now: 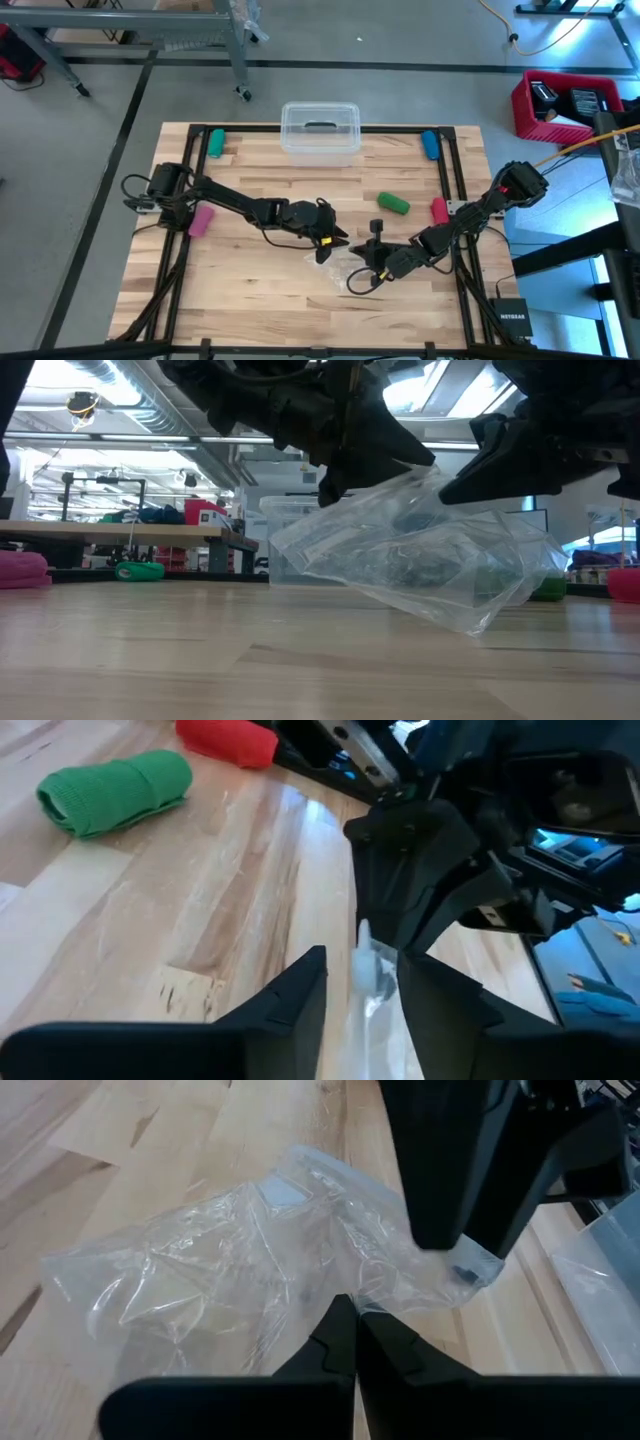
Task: Roll bandage
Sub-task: Open the transparent zip bag
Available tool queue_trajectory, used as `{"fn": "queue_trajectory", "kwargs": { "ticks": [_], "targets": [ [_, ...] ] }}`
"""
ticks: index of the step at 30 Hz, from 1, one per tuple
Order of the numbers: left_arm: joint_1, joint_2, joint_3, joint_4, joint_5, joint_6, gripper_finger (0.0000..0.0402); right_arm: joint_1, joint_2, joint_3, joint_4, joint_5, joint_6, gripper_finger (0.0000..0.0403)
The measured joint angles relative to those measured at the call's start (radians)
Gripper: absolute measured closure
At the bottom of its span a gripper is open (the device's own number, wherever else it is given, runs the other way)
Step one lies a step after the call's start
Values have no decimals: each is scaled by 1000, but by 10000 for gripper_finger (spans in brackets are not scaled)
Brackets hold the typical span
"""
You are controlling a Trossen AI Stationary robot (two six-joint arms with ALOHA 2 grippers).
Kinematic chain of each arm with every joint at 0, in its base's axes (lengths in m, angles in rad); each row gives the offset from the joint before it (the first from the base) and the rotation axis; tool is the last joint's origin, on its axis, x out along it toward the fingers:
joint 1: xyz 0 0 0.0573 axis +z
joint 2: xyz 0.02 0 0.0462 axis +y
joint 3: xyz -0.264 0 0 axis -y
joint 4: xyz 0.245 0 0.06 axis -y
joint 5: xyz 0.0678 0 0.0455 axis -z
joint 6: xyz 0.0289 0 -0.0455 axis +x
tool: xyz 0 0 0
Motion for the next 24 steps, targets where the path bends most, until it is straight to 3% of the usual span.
{"fn": "queue_trajectory", "kwargs": {
  "ticks": [15,20,24],
  "targets": [
    [0,1,0,1,-2,36,391,0,0,0,10,-37,46,397],
    [-1,1,0,4,-3,42,387,0,-40,14,-23,-28,117,393],
    [-2,1,0,7,-3,43,382,1,-117,64,-164,-102,200,356]
  ]
}}
